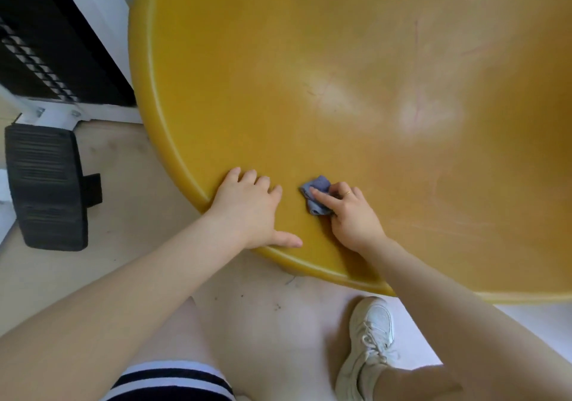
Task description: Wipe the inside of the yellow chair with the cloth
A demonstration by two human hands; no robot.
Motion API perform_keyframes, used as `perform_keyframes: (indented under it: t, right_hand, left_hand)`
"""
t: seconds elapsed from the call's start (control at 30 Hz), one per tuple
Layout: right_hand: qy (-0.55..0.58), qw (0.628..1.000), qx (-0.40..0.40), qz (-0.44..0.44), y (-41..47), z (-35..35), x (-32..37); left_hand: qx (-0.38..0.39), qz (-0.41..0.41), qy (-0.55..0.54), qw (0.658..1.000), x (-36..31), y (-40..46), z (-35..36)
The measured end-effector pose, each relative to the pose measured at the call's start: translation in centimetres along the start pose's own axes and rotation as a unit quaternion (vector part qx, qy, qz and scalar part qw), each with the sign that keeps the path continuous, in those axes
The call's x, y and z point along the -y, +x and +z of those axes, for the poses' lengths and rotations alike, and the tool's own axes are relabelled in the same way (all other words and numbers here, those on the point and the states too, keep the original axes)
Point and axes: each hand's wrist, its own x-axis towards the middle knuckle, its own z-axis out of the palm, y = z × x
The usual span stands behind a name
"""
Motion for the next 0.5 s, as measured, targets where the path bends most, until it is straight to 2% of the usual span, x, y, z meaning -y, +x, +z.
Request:
perform_keyframes:
  t: [0.07, 0.13, 0.17, 0.23, 0.37, 0.5]
  right_hand:
    - [-0.079, 0.993, -0.004, 0.084, 0.5, -0.4, -2.6]
    - [-0.088, 0.982, 0.012, 0.169, 0.9, -1.0, -3.6]
    - [-0.074, 0.980, 0.023, 0.181, 0.9, -1.2, -3.4]
    - [-0.030, 0.990, 0.042, 0.133, 0.4, -1.2, -1.9]
    - [0.074, 0.997, 0.024, -0.017, -2.8, -0.6, 1.5]
    - [0.070, 0.993, 0.059, -0.075, -2.5, -0.9, 0.1]
  left_hand:
    - [-0.019, 0.006, -0.003, 1.000, -0.6, 0.3, 0.2]
    - [-0.008, 0.008, 0.001, 1.000, -1.1, 0.9, 0.1]
    - [0.005, 0.005, -0.002, 1.000, -1.2, 1.3, 0.1]
    - [0.030, 0.001, -0.004, 1.000, -1.4, 1.9, 0.0]
    - [0.066, -0.005, 0.000, 0.998, -1.6, 2.8, 0.1]
    - [0.086, -0.005, 0.013, 0.996, -1.9, 3.1, -0.1]
